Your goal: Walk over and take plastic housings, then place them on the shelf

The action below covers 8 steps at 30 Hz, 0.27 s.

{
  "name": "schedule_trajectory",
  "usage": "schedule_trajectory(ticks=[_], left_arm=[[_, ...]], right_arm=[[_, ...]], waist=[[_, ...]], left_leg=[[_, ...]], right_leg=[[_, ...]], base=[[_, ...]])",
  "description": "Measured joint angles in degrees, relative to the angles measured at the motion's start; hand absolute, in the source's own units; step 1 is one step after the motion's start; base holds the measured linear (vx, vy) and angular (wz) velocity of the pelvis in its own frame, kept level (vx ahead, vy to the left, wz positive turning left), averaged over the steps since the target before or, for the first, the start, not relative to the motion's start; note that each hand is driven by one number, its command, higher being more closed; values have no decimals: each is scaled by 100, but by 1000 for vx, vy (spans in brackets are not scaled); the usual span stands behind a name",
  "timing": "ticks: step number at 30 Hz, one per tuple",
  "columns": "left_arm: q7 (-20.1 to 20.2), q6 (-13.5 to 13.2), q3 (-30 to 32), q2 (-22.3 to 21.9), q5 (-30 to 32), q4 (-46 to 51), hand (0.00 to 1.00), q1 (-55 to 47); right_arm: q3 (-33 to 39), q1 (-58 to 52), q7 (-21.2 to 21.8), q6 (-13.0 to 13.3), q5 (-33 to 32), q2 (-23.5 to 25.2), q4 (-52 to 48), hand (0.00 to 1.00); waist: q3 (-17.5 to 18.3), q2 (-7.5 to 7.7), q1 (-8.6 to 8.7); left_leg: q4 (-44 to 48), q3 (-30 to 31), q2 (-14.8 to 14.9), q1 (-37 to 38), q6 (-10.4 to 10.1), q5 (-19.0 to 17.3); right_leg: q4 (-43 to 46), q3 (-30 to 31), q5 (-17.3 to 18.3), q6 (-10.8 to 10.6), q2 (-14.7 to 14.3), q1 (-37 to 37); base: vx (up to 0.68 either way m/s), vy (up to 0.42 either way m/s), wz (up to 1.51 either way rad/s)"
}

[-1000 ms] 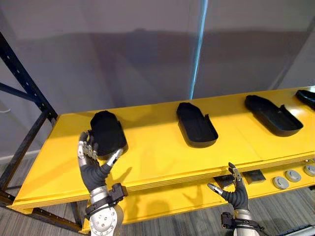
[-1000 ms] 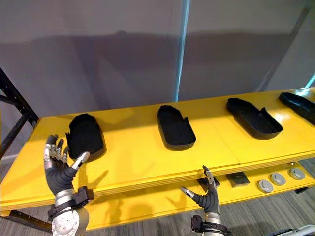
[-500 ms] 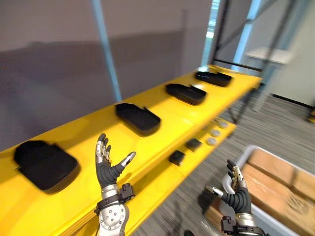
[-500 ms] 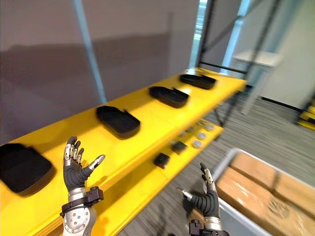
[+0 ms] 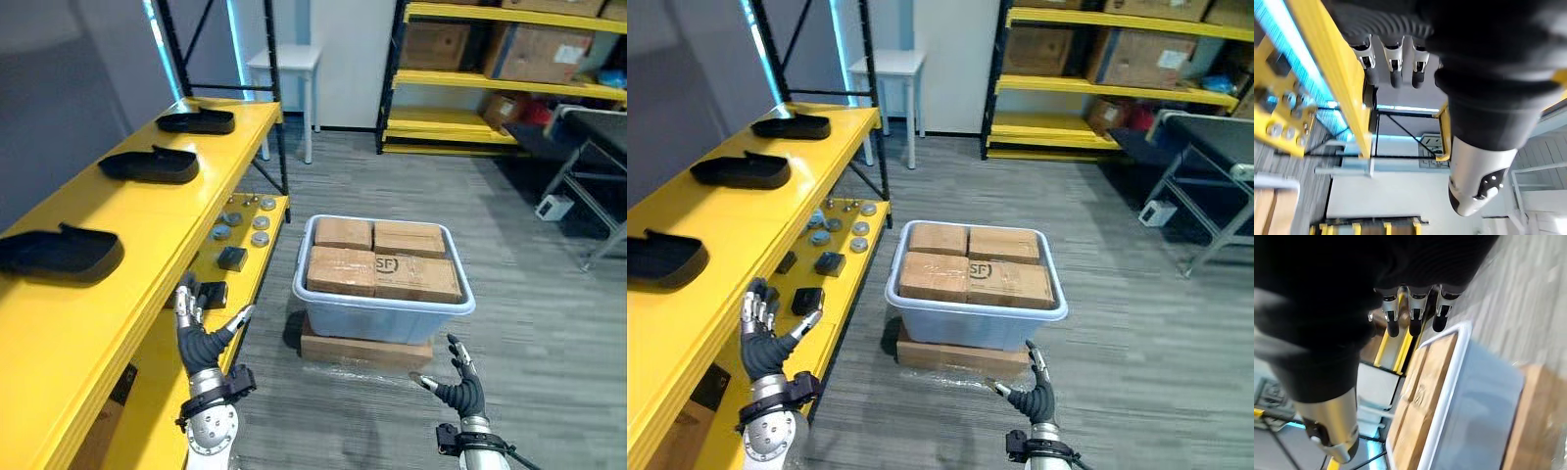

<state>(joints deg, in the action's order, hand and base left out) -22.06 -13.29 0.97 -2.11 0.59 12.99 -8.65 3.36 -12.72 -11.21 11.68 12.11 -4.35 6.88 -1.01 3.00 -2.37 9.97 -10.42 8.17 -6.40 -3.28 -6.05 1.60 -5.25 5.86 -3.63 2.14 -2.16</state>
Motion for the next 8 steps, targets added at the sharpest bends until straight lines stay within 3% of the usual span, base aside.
schedule_trajectory(ticks=[3,6,8], left_arm=[[151,4,-24,100,-169,-999,0,85],[423,202,-22,283,-329,-3137,0,385],[708,447,9,437,-368,-4573,0,437]], right_arm=[[151,167,2,12,-64,-101,692,0],[588,509,34,-71,-328,-129,2285,0],[1016,644,69,-300,-545,-120,3405,0]], waist=[[30,-26,13],[-18,-100,14],[-42,-113,16]], left_leg=[[-243,148,4,132,-71,184],[-489,157,-21,360,-193,268],[-568,172,-92,445,-224,289]], right_leg=[[-4,-7,1,1,-49,-31],[-6,-26,4,6,-41,-169],[-4,-42,7,8,34,-229]], base=[[37,-81,-5],[49,9,10],[39,54,6]])
